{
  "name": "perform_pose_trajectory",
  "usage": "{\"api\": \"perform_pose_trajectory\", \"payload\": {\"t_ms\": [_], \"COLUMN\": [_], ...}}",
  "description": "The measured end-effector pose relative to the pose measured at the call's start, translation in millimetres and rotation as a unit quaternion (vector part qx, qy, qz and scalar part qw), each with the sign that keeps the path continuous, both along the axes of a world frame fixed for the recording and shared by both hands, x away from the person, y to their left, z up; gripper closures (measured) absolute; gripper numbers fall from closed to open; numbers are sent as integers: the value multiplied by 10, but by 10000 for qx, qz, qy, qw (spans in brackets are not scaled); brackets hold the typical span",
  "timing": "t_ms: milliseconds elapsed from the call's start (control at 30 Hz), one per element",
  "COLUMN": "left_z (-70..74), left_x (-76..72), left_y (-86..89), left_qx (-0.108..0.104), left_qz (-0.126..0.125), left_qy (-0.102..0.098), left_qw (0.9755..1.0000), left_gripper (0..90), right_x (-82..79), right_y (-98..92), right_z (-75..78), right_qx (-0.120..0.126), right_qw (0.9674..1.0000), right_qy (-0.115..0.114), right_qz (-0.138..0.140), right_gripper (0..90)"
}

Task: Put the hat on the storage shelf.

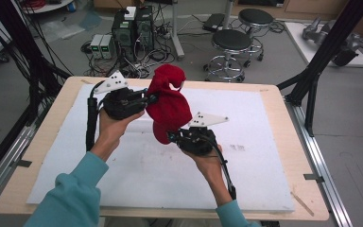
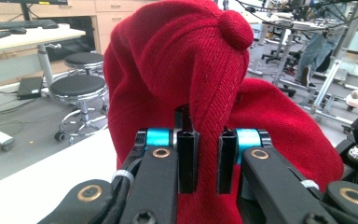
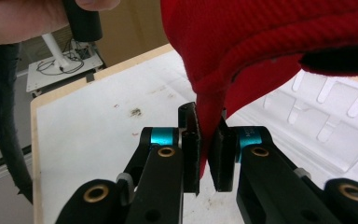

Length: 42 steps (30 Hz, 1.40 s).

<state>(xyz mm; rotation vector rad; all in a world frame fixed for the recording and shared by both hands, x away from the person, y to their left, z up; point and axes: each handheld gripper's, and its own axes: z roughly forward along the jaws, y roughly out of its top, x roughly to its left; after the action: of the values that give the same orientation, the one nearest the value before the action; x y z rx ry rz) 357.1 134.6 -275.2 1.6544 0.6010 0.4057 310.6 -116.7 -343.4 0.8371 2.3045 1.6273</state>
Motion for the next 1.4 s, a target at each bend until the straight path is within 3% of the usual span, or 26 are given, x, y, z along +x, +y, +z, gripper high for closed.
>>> {"api": "perform_pose_trajectory", "payload": {"t_ms": [133,233,400,567,700,800,900,1033,1167,1400], "left_z": [-10,-14,-30,-15,-8,-5,-29,-141,-288,-603], "left_x": [9,22,42,55,61,43,14,-62,-152,-366], "left_y": [19,31,9,77,141,212,294,436,619,957], "left_qx": [-60,-195,-106,-310,-384,-381,-256,62,200,217], "left_qz": [-36,-91,22,22,-72,-5,41,142,285,522], "left_qy": [11,62,117,-39,-101,-165,-236,-319,-314,-270], "left_qw": [10000,9998,9999,9995,9992,9991,9994,9994,9989,9980], "left_gripper": [791,683,311,138,112,106,106,106,106,106], "right_x": [-5,-9,7,21,42,68,108,192,278,451], "right_y": [-11,-19,-25,-32,-44,-62,-95,-122,-135,-154], "right_z": [7,13,10,21,36,51,68,87,107,149], "right_qx": [-18,-4,-38,-50,-23,-19,-14,-32,-70,-99], "right_qw": [10000,10000,10000,9999,9998,9996,9990,9980,9968,9951], "right_qy": [-18,-30,-32,-75,-64,-103,-178,-224,-279,-332], "right_qz": [12,-19,-59,-100,-165,-265,-414,-592,-742,-922], "right_gripper": [853,853,854,854,854,854,854,853,853,854]}}
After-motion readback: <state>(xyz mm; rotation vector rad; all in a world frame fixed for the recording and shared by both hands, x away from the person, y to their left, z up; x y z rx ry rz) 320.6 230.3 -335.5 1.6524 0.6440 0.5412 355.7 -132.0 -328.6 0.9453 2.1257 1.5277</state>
